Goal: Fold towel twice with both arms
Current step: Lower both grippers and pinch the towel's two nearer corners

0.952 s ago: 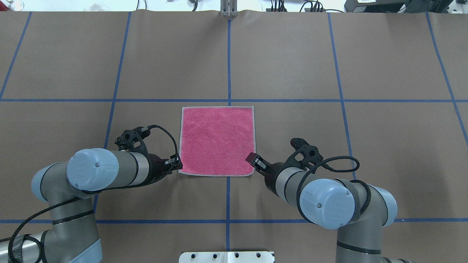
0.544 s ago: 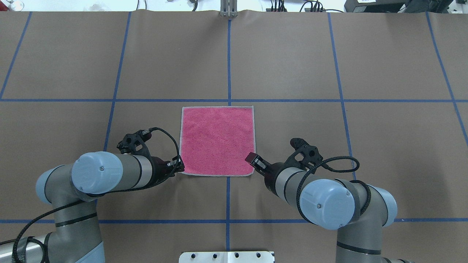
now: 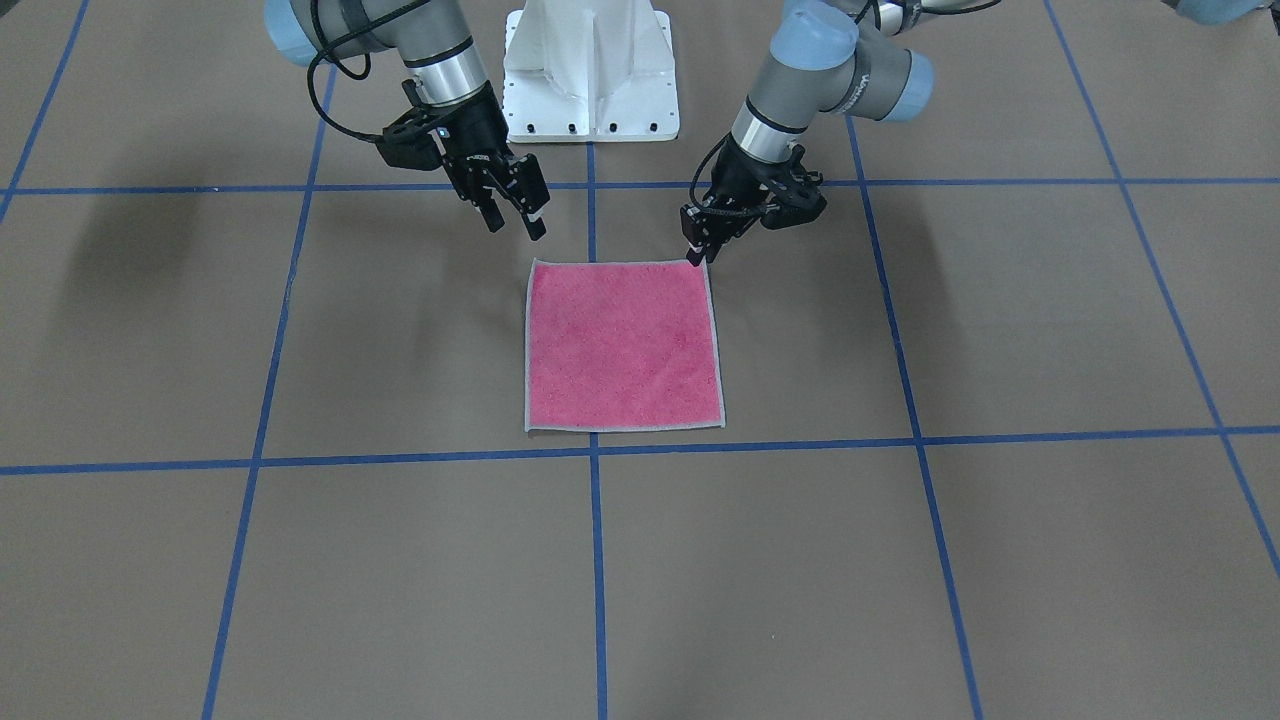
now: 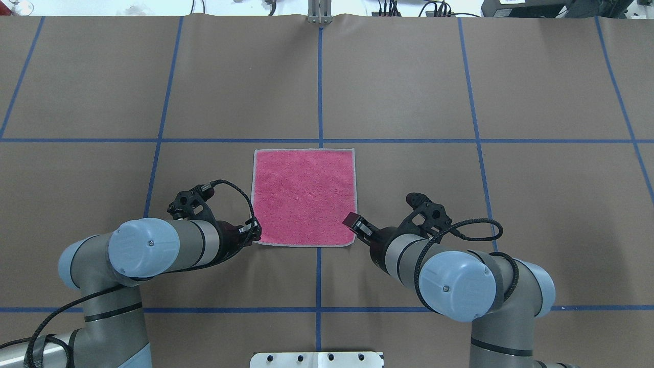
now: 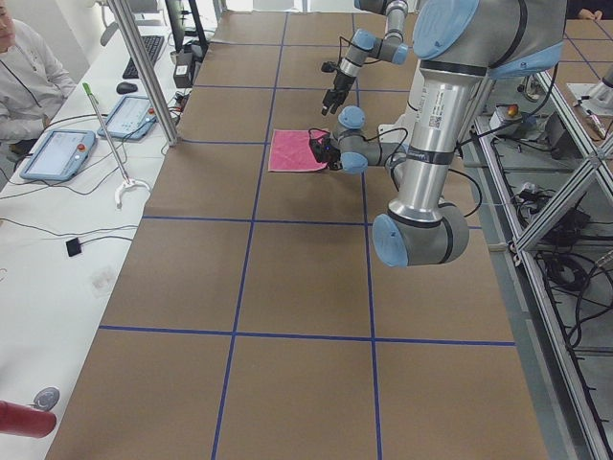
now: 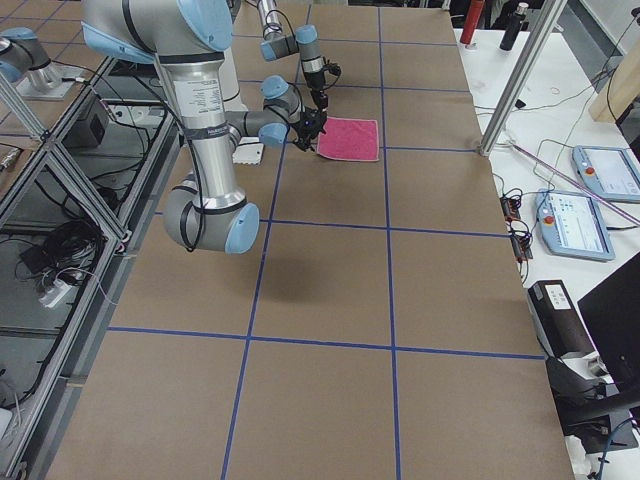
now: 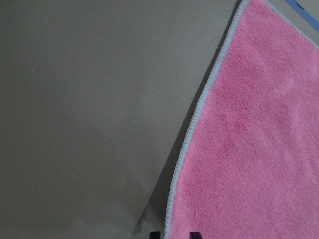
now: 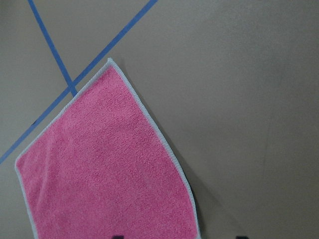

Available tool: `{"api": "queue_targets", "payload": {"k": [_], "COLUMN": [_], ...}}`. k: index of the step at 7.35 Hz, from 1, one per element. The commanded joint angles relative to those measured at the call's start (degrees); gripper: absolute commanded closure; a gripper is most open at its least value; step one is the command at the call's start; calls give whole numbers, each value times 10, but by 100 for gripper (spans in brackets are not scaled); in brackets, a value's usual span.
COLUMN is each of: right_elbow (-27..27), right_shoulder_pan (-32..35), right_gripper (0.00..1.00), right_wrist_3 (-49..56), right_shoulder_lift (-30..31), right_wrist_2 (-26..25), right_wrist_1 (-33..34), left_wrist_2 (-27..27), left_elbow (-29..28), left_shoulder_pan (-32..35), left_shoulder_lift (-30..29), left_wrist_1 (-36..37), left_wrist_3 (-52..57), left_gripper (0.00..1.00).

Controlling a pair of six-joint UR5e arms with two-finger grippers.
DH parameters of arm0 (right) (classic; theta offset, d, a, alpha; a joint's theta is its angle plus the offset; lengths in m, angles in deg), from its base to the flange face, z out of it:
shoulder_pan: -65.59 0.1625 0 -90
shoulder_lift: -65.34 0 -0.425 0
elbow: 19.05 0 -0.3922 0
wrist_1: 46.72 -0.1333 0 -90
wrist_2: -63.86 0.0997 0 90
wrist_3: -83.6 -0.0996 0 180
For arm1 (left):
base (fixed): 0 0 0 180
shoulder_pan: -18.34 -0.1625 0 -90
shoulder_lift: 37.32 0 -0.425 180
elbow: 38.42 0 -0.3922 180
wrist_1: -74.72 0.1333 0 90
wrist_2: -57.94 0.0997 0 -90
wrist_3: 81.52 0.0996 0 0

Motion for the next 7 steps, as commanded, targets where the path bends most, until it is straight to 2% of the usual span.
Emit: {"api": "queue_targets", "payload": {"k": [1, 2, 5, 6, 7], "right_elbow": [0, 0, -1, -1, 0], "right_shoulder_pan": [0, 0, 0, 0, -1], "right_gripper": [19, 18, 18, 18, 18], "right_wrist_3": [0, 0, 0, 0, 0], "right_shoulder_lift": [0, 0, 3, 3, 4], "right_wrist_2": [0, 0, -5, -5, -8], "right_wrist_1": [0, 0, 0, 0, 0], "left_wrist_2": [9, 9, 4, 4, 6], "left_elbow": [-7, -7, -5, -3, -1], "left_shoulder_pan": [-2, -4, -4, -4, -5], "left_shoulder_lift": [-2, -2, -1, 0, 2], "left_wrist_1": [-1, -1, -1, -1, -1], "left_wrist_3": [-36, -36, -34, -34, -34], "left_gripper": [68, 69, 80, 85, 96]}}
